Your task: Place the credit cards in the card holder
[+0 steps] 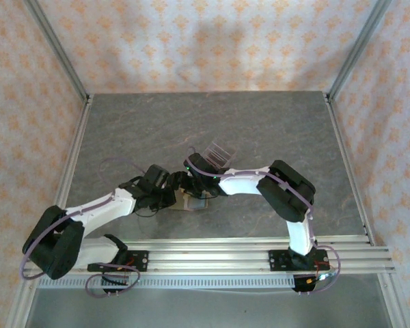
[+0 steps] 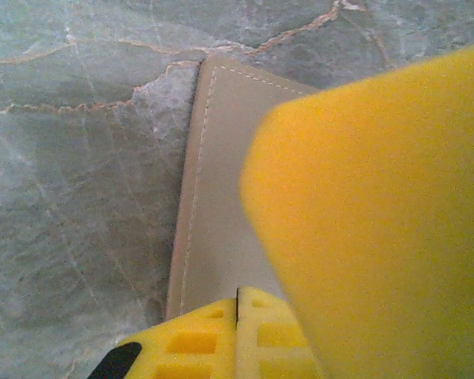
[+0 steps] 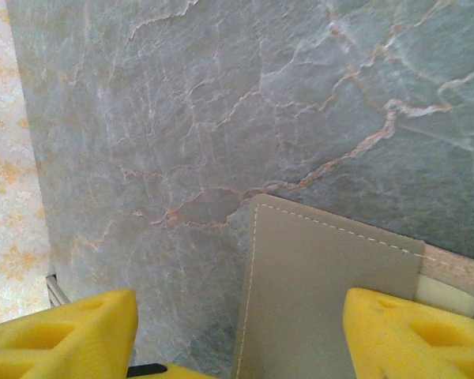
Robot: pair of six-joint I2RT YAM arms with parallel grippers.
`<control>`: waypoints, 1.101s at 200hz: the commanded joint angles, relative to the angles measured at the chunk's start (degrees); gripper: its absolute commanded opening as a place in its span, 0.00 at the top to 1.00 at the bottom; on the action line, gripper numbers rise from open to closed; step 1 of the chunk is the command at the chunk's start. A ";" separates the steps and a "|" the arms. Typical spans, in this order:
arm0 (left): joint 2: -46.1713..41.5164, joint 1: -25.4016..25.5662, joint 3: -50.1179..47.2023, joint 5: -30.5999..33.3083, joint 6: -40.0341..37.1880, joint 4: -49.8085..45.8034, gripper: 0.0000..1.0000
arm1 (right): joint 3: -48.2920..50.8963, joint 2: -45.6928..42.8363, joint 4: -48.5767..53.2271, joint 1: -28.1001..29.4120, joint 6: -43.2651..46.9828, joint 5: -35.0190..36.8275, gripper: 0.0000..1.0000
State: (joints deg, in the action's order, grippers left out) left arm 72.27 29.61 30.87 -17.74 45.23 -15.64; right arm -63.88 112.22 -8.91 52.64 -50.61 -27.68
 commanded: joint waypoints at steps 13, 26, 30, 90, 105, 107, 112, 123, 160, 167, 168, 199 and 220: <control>3.37 0.45 -3.04 3.77 1.51 6.75 0.95 | 2.03 0.50 5.64 -0.53 1.48 2.48 0.29; 3.61 0.62 -3.98 5.34 1.78 6.76 0.96 | 1.36 -1.07 8.30 -0.52 3.22 3.64 0.29; 3.53 0.55 -4.34 5.77 1.89 6.64 0.96 | 1.12 -1.65 9.35 -0.55 3.90 4.15 0.29; 0.77 0.79 -8.71 8.68 2.05 6.01 0.96 | -1.34 -8.23 23.49 -0.53 14.79 9.15 0.27; 0.71 1.03 -8.43 8.53 2.05 6.19 0.96 | -1.20 -8.04 23.62 -0.59 15.26 8.41 0.27; 0.69 1.04 -8.32 8.54 2.03 6.11 0.96 | -1.28 -7.96 23.61 -0.58 15.34 8.25 0.27; 0.72 1.12 -8.06 8.55 2.05 5.90 0.96 | -1.41 -7.75 23.69 -0.53 15.34 7.99 0.28; -0.09 1.16 -7.23 7.88 1.97 5.17 0.96 | -1.30 -7.44 23.07 -0.52 15.21 7.35 0.29; -8.76 2.40 -3.99 6.05 1.77 0.65 0.95 | 0.07 -7.00 20.01 -0.98 13.56 6.10 0.29; -9.79 2.97 -3.36 5.89 1.86 0.23 0.95 | 0.65 -6.78 18.61 -1.32 12.83 5.21 0.29; -9.92 3.07 -3.32 5.84 1.87 0.20 0.95 | 0.75 -6.77 18.37 -1.36 12.69 5.02 0.29; -10.17 5.90 -2.23 4.75 2.40 1.91 0.95 | 2.84 -6.06 13.86 -2.43 9.69 2.60 0.29; -7.93 7.58 -1.39 4.95 2.83 3.46 0.95 | 4.37 -5.66 10.66 -3.05 7.88 0.75 0.29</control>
State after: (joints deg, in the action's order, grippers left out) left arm 62.46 35.59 27.92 -13.06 47.11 -12.36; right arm -61.69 105.69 6.31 50.37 -39.88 -24.91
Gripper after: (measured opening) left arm 0.053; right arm 0.710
